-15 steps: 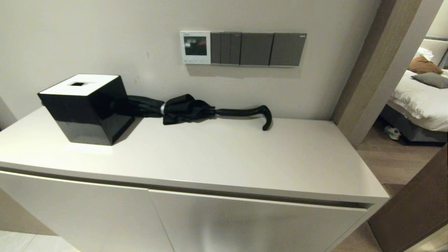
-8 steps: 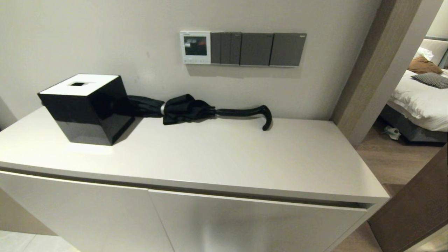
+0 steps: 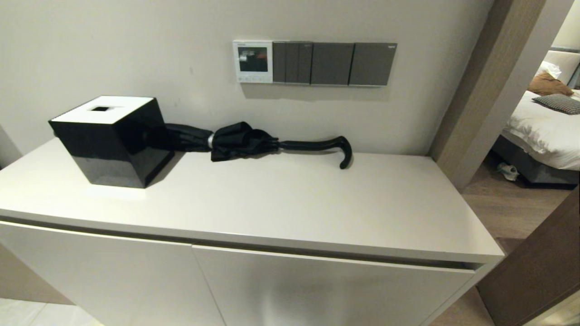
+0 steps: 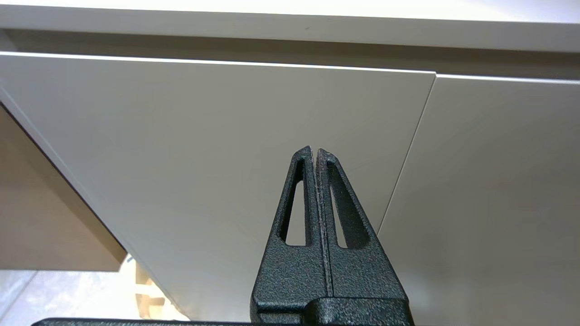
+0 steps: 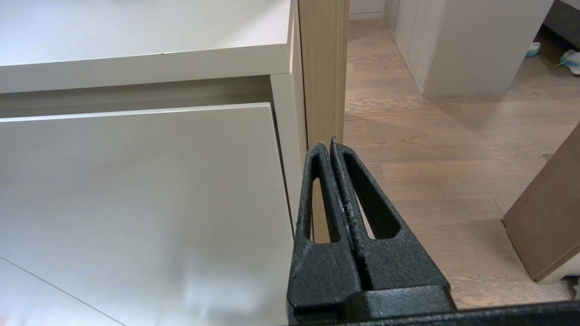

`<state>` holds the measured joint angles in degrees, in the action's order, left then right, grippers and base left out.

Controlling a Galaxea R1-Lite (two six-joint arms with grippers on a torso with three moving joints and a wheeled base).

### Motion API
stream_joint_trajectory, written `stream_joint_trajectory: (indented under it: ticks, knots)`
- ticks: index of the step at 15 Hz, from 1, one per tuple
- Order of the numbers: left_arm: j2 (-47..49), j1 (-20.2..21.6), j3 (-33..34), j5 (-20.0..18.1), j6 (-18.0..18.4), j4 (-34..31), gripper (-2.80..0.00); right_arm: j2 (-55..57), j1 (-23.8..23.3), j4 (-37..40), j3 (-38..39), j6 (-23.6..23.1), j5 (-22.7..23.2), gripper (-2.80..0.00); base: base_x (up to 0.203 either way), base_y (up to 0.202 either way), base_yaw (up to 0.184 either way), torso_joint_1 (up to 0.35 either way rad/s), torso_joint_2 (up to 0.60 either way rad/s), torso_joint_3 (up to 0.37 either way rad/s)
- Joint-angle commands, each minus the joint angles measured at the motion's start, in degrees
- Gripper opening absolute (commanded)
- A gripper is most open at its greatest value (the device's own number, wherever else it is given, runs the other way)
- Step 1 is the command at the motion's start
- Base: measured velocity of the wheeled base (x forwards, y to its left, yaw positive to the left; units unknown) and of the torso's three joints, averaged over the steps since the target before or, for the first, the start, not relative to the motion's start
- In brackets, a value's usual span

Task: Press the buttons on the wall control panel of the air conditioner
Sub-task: Turn on the central air conditioner

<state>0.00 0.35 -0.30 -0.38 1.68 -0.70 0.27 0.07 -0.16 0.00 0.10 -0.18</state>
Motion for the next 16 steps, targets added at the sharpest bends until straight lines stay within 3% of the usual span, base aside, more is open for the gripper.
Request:
stream_joint_trajectory:
  ticks: [1,4,8,16]
  knots:
    - [0.0,0.1,-3.4,-0.3,-0.1,0.1,-2.80,0.1,0.0,0.0,0.2,0.0,0.0,-2.80,0.000,0.000,0.000,0.000,0.00,0.000]
    - [3.6,0.0,-12.4,-1.4,-0.2,-1.1,-2.80,0.1,0.0,0.0,0.2,0.0,0.0,-2.80,0.000,0.000,0.000,0.000,0.00,0.000]
    - [18.7,-0.1,-25.9,-2.2,-0.6,1.5,-2.80,0.1,0.0,0.0,0.2,0.0,0.0,-2.80,0.000,0.000,0.000,0.000,0.00,0.000]
    - [62.1,-0.2,-50.5,-3.0,-1.9,22.0,-2.80,0.1,0.0,0.0,0.2,0.0,0.0,-2.80,0.000,0.000,0.000,0.000,0.00,0.000]
